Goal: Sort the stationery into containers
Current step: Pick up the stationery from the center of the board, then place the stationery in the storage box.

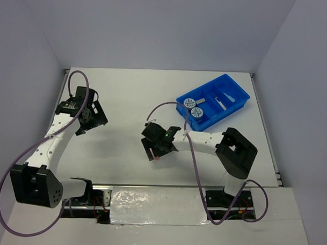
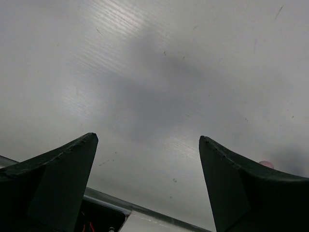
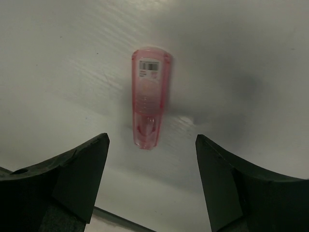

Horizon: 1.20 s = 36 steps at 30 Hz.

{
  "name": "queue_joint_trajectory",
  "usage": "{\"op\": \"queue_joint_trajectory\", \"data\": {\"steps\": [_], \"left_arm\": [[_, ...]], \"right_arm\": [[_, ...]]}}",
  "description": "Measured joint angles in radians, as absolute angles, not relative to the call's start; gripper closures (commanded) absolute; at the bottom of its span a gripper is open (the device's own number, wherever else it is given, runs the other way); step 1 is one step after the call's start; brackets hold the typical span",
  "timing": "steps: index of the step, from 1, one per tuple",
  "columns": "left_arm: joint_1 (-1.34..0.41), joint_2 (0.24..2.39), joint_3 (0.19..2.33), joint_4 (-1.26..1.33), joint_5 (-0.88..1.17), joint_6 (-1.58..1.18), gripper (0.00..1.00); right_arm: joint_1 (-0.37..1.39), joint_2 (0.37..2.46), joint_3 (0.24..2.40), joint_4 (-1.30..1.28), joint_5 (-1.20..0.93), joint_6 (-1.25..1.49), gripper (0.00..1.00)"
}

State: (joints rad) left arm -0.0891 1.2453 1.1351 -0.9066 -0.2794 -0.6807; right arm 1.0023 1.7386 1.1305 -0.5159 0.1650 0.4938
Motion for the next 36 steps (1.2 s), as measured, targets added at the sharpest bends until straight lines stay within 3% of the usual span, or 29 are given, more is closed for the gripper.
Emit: {"op": "queue_joint_trajectory", "data": {"steps": [5, 11, 13, 15, 21, 25, 31, 36], "left_arm": [[-0.089, 1.242, 1.076, -0.902, -0.243, -0.680, 0.01], [-0.089, 1.195, 1.019, -0.896, -0.220, -0.679, 0.01], [-0.089, 1.175, 1.007, -0.896, -0.215, -0.677, 0.01], [-0.089, 1.159, 0.997, -0.895, -0.210, -0.671, 0.01], [-0.089, 1.127, 0.987, -0.887, -0.178, -0.632, 0.01], [-0.089, 1.105, 0.987, -0.868, -0.131, -0.606, 0.01], [-0.089, 1.077, 0.976, -0.838, -0.074, -0.580, 0.01], [-0.088, 1.076, 0.976, -0.837, -0.072, -0.543, 0.01]], "right_arm": [[1.039, 1.813, 1.141, -0.487, 0.156, 0.495, 0.27], [1.038, 1.892, 1.221, -0.498, 0.200, 0.500, 0.49], [1.037, 1.902, 1.230, -0.490, 0.210, 0.494, 0.78], [1.033, 1.905, 1.232, -0.480, 0.207, 0.489, 0.94], [0.978, 1.875, 1.238, -0.452, 0.091, 0.418, 0.92], [0.699, 1.759, 1.320, -0.453, -0.054, 0.315, 0.89], [0.226, 1.867, 1.806, -0.496, 0.234, 0.162, 1.00], [0.116, 2.024, 1.964, -0.606, 0.456, 0.051, 1.00]]}}
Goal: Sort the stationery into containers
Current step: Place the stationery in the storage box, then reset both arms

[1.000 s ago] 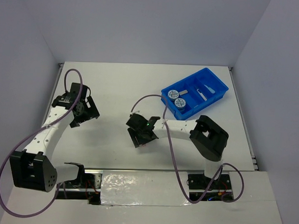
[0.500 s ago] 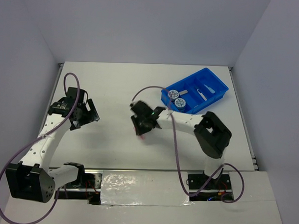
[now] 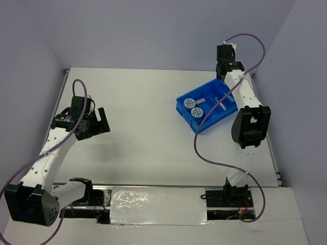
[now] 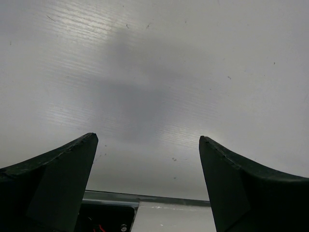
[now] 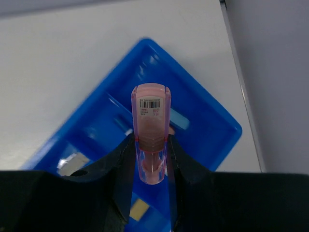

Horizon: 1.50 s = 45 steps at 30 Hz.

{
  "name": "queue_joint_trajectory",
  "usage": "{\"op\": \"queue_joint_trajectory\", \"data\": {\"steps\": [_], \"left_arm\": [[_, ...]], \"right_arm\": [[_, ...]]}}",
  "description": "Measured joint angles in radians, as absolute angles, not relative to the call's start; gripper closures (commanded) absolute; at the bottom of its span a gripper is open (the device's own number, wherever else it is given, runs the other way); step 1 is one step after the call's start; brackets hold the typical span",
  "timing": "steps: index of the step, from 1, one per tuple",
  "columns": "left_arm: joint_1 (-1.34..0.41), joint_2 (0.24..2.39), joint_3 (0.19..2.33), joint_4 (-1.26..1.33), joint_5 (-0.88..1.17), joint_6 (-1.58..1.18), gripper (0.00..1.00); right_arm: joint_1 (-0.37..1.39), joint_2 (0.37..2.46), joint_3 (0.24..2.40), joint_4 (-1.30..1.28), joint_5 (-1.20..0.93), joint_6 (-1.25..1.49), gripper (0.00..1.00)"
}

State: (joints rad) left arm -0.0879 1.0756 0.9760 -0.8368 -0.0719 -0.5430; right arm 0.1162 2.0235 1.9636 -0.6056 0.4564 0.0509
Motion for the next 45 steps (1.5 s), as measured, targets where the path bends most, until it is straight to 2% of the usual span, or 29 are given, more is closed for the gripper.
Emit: {"op": "queue_joint_trajectory", "data": {"steps": [3, 5, 10, 16, 20, 25, 26, 28, 29, 38, 45], "left_arm": [[-0.088, 1.079, 0.976, -0.837, -0.064, -0.523, 0.01], [-0.088, 1.084, 0.976, -0.837, -0.054, -0.521, 0.01], [-0.088, 1.095, 0.977, -0.837, -0.046, -0.519, 0.01], [-0.088, 1.112, 1.003, -0.835, -0.046, -0.500, 0.01], [-0.088, 1.124, 1.005, -0.829, -0.047, -0.500, 0.01], [-0.088, 1.157, 1.014, -0.827, -0.047, -0.500, 0.01], [-0.088, 1.165, 1.020, -0.826, -0.047, -0.500, 0.01], [-0.088, 1.177, 1.033, -0.820, -0.047, -0.499, 0.01], [-0.088, 1.182, 1.038, -0.817, -0.047, -0.498, 0.01], [-0.088, 1.236, 1.103, -0.816, -0.048, -0.488, 0.01], [-0.087, 1.308, 1.330, -0.872, -0.136, -0.479, 0.01]], "right_arm": [[0.096, 2.079, 1.964, -0.667, 0.485, 0.020, 0.99], [0.085, 2.103, 1.964, -0.685, 0.490, 0.004, 0.92], [0.045, 2.137, 1.979, -0.707, 0.484, 0.002, 0.89], [-0.042, 2.157, 1.992, -0.716, 0.427, 0.029, 0.81], [-0.075, 2.175, 2.010, -0.726, 0.377, 0.040, 0.79], [-0.065, 2.202, 2.041, -0.727, 0.327, 0.047, 0.66], [-0.065, 2.205, 2.041, -0.728, 0.319, 0.047, 0.60], [-0.063, 2.208, 2.042, -0.728, 0.300, 0.054, 0.26], [-0.062, 2.209, 2.043, -0.729, 0.295, 0.057, 0.00], [-0.062, 2.187, 2.113, -0.754, 0.264, 0.055, 0.00], [-0.055, 2.004, 2.074, -0.788, 0.167, 0.098, 0.00]]}}
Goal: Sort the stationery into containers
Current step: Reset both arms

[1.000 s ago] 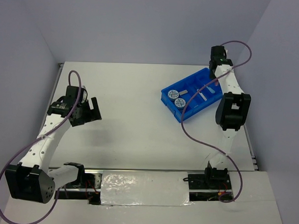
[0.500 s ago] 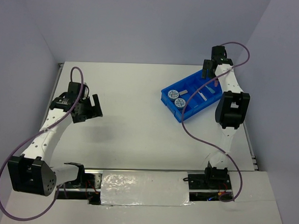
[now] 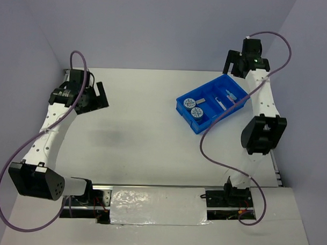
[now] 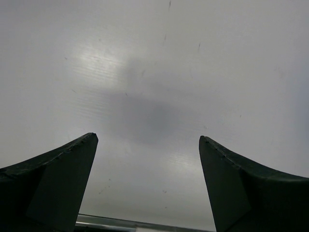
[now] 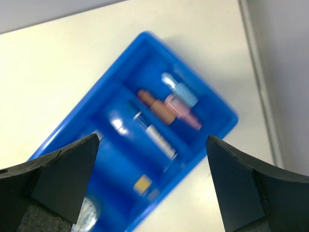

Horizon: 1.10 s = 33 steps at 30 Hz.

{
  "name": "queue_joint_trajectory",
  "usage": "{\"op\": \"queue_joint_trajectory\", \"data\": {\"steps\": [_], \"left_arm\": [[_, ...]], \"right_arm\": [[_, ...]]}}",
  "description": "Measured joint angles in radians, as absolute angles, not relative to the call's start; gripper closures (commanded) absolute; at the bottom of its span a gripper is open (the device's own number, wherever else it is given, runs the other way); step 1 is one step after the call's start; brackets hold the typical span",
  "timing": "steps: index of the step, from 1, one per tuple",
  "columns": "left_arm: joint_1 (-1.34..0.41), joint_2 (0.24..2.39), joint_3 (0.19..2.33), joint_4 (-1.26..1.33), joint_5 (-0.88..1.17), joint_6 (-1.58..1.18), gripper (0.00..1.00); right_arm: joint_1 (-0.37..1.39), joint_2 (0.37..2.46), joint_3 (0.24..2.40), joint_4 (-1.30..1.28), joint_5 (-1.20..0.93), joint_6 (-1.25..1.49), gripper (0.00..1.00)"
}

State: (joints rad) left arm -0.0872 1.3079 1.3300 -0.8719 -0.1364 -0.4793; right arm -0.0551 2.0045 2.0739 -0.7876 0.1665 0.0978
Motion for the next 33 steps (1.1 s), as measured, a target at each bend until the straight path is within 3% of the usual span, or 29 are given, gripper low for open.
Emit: {"op": "queue_joint_trajectory", "data": {"steps": [10, 17, 27, 33], "left_arm": [[-0.081, 1.318, 1.542, -0.933, -0.292, -0.486, 0.01], [-0.081, 1.223, 1.565, -0.950, -0.335, -0.487, 0.01], [-0.081, 0.897, 1.217, -0.956, -0.412, -0.561, 0.01], [-0.083, 0.814, 0.977, -1.016, -0.379, -0.622, 0.01]], "right_arm": [[0.056, 1.247, 1.532, -0.769, -0.017, 0.164, 0.00], [0.065, 0.968, 1.394, -0.861, -0.030, 0.191, 0.00], [0.144, 0.448, 1.201, -0.933, 0.107, 0.210, 0.00], [0.144, 0.332, 1.111, -0.988, 0.095, 0.242, 0.00]]}}
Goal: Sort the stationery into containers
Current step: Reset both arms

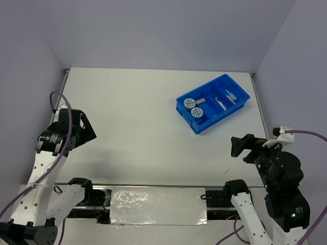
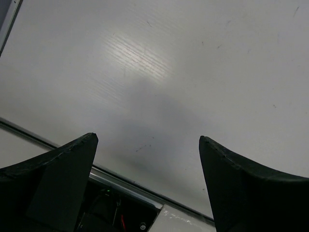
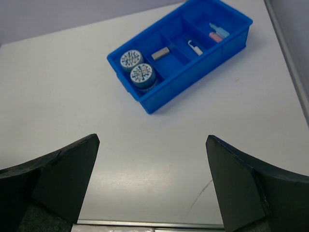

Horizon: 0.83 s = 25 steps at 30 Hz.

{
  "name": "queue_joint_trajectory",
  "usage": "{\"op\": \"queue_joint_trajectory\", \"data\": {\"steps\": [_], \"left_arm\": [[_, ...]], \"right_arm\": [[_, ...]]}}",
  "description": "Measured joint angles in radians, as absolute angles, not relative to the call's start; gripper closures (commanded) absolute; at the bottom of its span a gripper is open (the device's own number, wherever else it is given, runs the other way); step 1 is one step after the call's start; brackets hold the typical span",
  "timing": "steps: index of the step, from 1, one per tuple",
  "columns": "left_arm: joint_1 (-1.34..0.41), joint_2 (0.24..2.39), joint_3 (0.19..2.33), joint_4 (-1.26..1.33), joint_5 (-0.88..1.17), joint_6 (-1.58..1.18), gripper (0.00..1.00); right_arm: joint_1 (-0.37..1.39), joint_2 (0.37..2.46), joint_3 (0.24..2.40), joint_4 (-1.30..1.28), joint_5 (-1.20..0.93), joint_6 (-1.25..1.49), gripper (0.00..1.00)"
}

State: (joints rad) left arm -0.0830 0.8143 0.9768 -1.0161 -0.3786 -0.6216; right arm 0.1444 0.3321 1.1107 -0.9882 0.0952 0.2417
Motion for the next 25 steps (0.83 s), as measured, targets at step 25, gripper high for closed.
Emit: {"op": "queue_joint_trajectory", "data": {"steps": [25], "left_arm": [[-0.176, 0.874, 1.244, -0.996, -0.415, -0.600, 0.01]], "right_arm": [[0.144, 0.421, 1.127, -1.011, 0.120, 0.238, 0.00]]}}
